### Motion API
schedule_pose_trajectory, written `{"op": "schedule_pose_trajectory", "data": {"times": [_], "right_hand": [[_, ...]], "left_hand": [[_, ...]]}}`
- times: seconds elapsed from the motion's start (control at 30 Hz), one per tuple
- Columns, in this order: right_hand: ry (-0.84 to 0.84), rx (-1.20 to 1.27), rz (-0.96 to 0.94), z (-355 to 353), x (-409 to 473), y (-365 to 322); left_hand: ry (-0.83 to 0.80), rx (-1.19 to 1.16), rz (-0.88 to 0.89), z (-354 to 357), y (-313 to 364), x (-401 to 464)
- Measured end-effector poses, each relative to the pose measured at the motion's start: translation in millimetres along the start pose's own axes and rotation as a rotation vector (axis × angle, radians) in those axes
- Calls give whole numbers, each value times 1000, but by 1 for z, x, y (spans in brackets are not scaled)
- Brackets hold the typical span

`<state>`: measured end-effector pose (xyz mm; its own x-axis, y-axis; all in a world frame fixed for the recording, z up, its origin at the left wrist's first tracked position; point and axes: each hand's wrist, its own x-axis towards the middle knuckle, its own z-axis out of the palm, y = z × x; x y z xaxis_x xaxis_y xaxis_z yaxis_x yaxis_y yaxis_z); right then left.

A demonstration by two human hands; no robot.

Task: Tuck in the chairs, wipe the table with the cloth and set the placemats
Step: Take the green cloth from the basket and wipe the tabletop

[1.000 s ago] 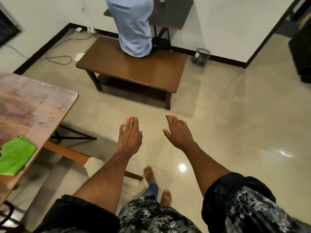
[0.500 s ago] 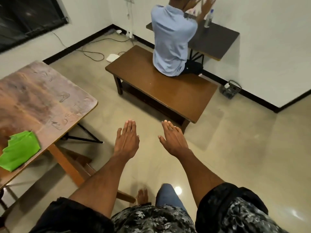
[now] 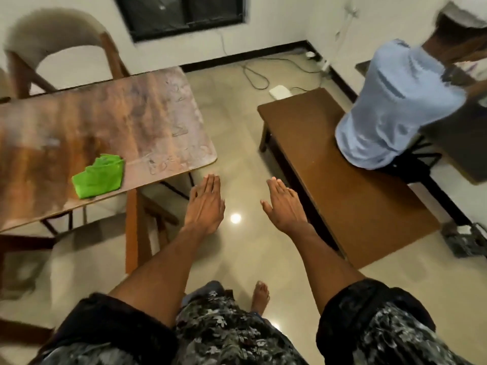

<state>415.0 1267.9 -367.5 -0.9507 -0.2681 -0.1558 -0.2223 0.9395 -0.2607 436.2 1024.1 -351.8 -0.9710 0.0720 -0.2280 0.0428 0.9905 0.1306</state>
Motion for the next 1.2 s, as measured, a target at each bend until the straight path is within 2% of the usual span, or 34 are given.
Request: {"op": "schedule_pose_trajectory", "data": {"times": [0.27,0.6,0.97,1.2], "right_hand": [[-150,-17,-234,38,87,-50],[-158,-60,-388,29,199,-126],[-344,-163,-725,64,301,-238],[-495,-161,-961,125,381,-350]], "left_hand": [[-72,-79,-336,20,-88,0],[-48,-154,-487,0,-171,34],[-63,-392,-767,33,-235,56],[-41,-481,-1031,43,-293,72]]}}
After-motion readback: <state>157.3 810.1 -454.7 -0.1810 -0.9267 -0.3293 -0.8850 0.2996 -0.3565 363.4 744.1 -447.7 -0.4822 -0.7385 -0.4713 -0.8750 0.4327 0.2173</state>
